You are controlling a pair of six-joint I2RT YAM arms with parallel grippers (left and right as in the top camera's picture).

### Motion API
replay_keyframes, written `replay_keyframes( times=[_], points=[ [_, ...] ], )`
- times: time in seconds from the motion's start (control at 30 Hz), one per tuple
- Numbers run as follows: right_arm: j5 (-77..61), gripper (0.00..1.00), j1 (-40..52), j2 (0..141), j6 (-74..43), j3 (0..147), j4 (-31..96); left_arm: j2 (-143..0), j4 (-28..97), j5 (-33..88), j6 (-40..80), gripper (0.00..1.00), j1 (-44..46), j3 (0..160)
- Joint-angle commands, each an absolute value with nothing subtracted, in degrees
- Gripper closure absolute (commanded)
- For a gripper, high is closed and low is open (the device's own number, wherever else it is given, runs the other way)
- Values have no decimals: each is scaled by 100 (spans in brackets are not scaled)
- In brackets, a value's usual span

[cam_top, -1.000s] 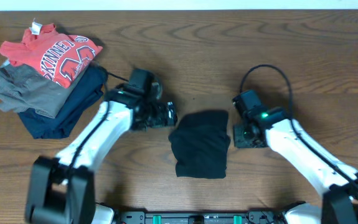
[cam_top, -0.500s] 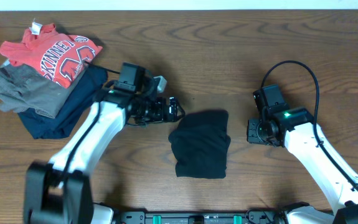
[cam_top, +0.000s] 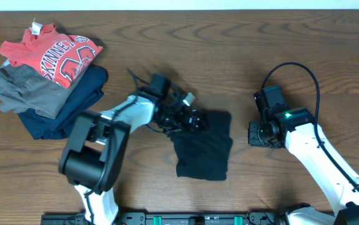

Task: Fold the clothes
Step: 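Grasp the folded black shirt with the left gripper and lift it, then carry the folded shirt left and place it on the shirt stack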

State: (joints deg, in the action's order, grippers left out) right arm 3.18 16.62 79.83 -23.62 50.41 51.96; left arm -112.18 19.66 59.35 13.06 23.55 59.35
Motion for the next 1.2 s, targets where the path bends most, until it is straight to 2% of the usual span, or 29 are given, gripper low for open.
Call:
replay_keyframes(
  times=[0.0,0.07,0.13,0.17,0.43,0.67,0.93,1.17],
  points=[
    [325,63,1612,7915,-2305,5146,5201,-11577,1621,6134,1535,19,2689,5843],
    [322,63,1612,7915,-2303,5146,5210,-11533,1236,6154,1538,50,2808,5872],
    [322,63,1612,7915,-2303,5146,5214,-11483,1092,6149,1638,86,2808,5999],
    [322,63,1612,7909,-2303,5146,5221,-11456,1066,6152,1673,94,2788,6080],
    [454,64,1601,7896,-2305,5146,5325,-10772,1100,6152,1793,94,2381,6573],
    [456,64,1601,7896,-2305,5146,5319,-9824,1100,6073,1811,94,1678,6576],
    [458,64,1601,7896,-2305,5146,5321,-8715,1098,4838,1815,95,270,6578],
    [454,64,1603,7896,-2307,5146,5323,-8322,1041,3793,1841,91,-1100,6611]
  ],
)
